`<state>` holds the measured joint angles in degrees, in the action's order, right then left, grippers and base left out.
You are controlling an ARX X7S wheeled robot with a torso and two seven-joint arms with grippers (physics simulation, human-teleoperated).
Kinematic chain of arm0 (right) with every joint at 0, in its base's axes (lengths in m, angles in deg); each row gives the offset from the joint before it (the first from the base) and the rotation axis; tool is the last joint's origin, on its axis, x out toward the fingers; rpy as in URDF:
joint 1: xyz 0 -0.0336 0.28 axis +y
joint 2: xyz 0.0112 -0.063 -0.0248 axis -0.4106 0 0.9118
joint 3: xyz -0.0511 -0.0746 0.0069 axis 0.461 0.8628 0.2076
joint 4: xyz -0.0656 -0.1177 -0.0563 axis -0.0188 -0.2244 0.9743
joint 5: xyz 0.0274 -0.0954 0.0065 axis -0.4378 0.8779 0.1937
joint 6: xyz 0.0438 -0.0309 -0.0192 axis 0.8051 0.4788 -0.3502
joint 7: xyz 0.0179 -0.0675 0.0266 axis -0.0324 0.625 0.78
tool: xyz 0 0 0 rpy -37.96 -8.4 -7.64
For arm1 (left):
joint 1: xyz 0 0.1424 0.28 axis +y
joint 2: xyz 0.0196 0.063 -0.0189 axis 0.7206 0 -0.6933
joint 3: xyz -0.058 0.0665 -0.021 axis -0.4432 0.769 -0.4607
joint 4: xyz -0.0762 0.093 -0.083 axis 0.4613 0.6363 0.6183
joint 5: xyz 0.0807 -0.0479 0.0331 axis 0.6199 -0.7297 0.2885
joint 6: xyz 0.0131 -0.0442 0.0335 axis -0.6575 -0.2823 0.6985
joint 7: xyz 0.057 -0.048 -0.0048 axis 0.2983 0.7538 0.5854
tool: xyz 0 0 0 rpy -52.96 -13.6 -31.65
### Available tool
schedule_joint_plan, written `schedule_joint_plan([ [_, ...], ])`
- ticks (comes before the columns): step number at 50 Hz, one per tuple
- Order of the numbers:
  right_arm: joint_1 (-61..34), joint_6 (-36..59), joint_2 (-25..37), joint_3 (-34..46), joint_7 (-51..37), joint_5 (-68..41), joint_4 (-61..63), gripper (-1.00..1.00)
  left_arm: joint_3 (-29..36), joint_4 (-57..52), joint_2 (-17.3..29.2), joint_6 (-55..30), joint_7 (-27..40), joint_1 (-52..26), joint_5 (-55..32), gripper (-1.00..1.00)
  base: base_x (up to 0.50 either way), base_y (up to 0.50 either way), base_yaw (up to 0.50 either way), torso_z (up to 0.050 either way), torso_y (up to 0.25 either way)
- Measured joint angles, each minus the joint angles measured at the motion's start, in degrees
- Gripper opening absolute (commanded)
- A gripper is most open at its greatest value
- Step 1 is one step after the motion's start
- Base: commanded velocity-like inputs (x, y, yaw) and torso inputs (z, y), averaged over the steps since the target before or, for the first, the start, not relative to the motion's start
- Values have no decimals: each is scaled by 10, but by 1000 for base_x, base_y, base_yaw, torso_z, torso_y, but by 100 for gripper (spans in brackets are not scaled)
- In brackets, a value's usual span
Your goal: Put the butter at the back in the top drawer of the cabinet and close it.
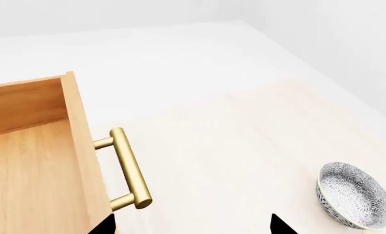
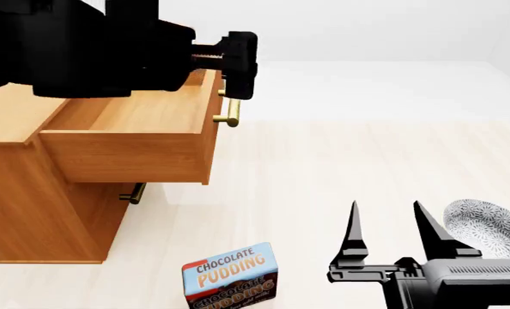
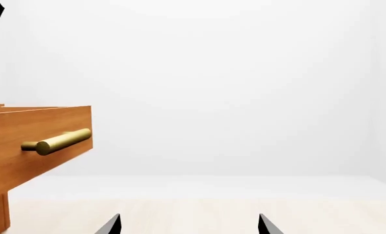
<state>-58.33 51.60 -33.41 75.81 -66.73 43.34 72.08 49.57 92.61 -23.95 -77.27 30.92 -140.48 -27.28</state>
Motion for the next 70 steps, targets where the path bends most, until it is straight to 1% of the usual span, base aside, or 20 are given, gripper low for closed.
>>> schedule_joint_plan([
  [9, 6, 1, 4, -11, -8, -6, 10, 100, -52, -158, 62, 35, 67, 42, -76, 100, 0, 0, 0, 0, 0],
  [16, 10, 5, 8, -20, -13, -15, 19, 100, -102, -286, 115, 69, 97, 91, -110, 100, 0, 0, 0, 0, 0],
  [25, 20, 20, 24, -42, -21, -44, 43, 100, -190, -447, 186, 117, 101, 185, -131, 100, 0, 0, 0, 0, 0],
  [32, 34, 51, 64, -86, -30, -110, 89, 100, -270, -549, 232, 152, 83, 276, -130, 100, 0, 0, 0, 0, 0],
  [41, 54, 110, 167, -172, -49, -244, 156, 100, -369, -629, 270, 175, 44, 384, -115, 100, 0, 0, 0, 0, 0],
  [52, 62, 186, 340, -269, -51, -427, 177, 100, -462, -677, 285, 183, 1, 482, -90, 100, 0, 0, 0, 0, 0],
  [63, 53, 265, 505, -330, 10, -570, 142, 100, -512, -697, 285, 174, -39, 530, -71, 100, 0, 0, 0, 0, 0],
  [70, 34, 350, 572, -360, 79, -619, 125, 100, -544, -704, 280, 162, -71, 564, -63, 100, 0, 0, 0, 0, 0],
])
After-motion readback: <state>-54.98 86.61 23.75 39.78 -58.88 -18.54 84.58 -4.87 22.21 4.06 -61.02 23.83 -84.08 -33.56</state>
